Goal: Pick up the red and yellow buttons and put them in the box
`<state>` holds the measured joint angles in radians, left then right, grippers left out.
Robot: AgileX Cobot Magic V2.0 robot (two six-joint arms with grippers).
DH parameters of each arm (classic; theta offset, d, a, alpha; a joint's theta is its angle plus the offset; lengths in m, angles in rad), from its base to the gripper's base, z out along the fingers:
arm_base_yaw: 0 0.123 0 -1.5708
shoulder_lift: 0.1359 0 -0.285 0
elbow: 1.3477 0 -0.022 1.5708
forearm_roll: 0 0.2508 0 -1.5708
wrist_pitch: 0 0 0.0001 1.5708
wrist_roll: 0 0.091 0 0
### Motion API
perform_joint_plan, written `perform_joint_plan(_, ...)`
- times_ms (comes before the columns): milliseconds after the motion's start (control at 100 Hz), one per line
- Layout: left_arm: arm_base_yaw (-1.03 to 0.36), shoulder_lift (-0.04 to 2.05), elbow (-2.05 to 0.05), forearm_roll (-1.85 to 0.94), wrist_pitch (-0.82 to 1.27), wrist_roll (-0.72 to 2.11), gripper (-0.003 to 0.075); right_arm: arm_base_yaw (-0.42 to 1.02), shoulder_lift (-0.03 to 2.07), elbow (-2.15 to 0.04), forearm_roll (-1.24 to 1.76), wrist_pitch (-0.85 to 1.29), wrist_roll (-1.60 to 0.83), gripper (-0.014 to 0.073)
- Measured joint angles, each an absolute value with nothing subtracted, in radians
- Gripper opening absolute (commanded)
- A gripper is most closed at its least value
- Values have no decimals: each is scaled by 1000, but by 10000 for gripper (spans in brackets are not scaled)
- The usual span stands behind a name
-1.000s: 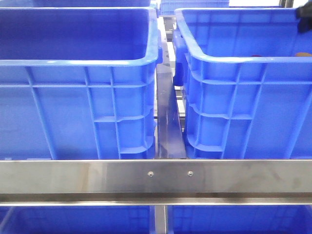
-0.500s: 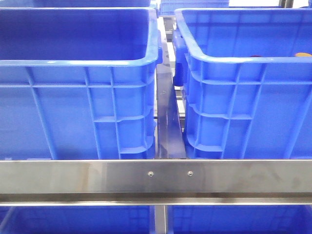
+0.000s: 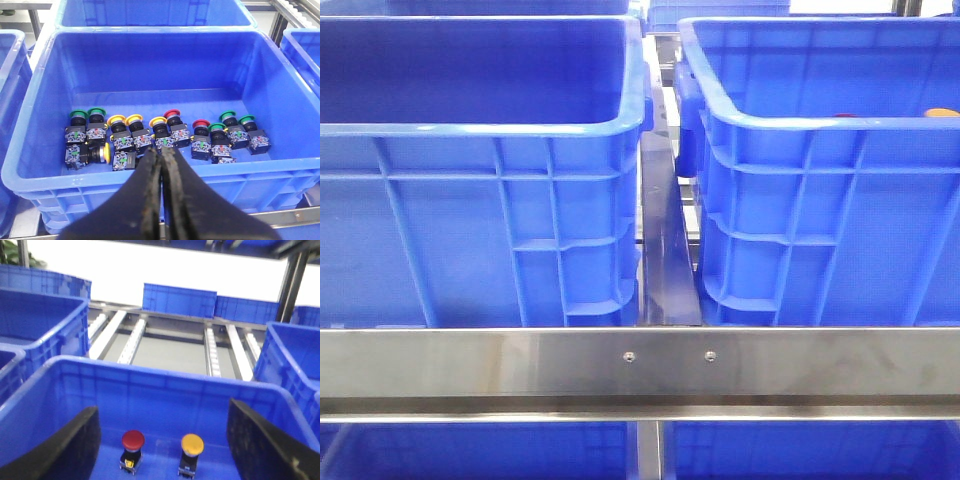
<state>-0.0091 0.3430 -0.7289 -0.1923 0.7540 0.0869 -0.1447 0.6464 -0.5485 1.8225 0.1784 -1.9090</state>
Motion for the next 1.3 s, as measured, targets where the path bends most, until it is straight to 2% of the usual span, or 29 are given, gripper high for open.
perform_joint_plan(100, -9, 343, -729, -192, 754, 87, -19, -145, 590, -527, 1823, 183, -1909, 505)
perform_joint_plan(160, -9, 343, -729, -192, 754, 87, -19, -145, 563, -517, 1823, 183, -1909, 430)
perform_joint_plan(220, -9, 343, -729, -192, 754, 87, -19, -145, 544, -507, 1822, 185, -1909, 342)
perform_joint_plan(370, -9, 343, -729, -193, 754, 87, -19, -145, 527, -492, 1822, 185, -1909, 53)
perform_joint_plan(460, -9, 343, -729, -194, 754, 87, -19, -145, 527, -491, 1822, 185, -1909, -87)
perform_joint_plan(500, -9, 343, -729, -194, 754, 87, -19, -145, 527, -491, 1822, 185, -1909, -122)
perform_joint_plan(1300, -9, 343, -729, -194, 754, 87, -19, -145, 527, -490, 1822, 187, -1909, -116)
